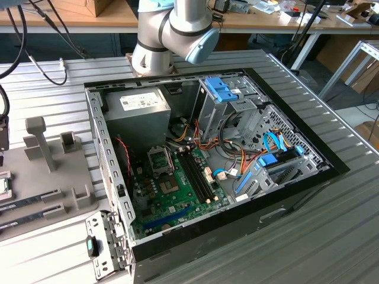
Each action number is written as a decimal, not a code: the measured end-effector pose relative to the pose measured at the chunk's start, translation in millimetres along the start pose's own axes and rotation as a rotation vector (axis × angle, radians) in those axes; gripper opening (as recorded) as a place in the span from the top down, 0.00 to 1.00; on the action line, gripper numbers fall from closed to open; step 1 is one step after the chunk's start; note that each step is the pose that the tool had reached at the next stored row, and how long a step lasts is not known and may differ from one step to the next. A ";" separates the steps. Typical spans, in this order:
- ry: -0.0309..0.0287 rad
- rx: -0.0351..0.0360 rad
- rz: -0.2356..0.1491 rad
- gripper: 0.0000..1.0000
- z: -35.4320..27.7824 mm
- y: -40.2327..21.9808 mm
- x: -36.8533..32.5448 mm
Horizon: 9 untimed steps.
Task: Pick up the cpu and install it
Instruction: 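Pick up the cpu and move it towards the insertion slot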
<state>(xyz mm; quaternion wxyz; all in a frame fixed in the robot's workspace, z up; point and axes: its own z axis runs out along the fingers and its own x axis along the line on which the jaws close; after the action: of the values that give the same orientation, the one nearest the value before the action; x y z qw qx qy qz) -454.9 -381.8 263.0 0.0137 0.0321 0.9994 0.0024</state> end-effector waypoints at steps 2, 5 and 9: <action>0.0000 0.0000 0.000 0.44 0.5 0.0 0.0; 0.0000 0.0000 0.000 0.44 1.5 0.0 0.0; 0.0000 0.0000 0.000 0.44 2.7 0.0 0.1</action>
<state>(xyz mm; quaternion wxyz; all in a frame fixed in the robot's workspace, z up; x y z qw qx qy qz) -454.9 -381.8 260.3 0.0137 0.0321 0.9994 0.0024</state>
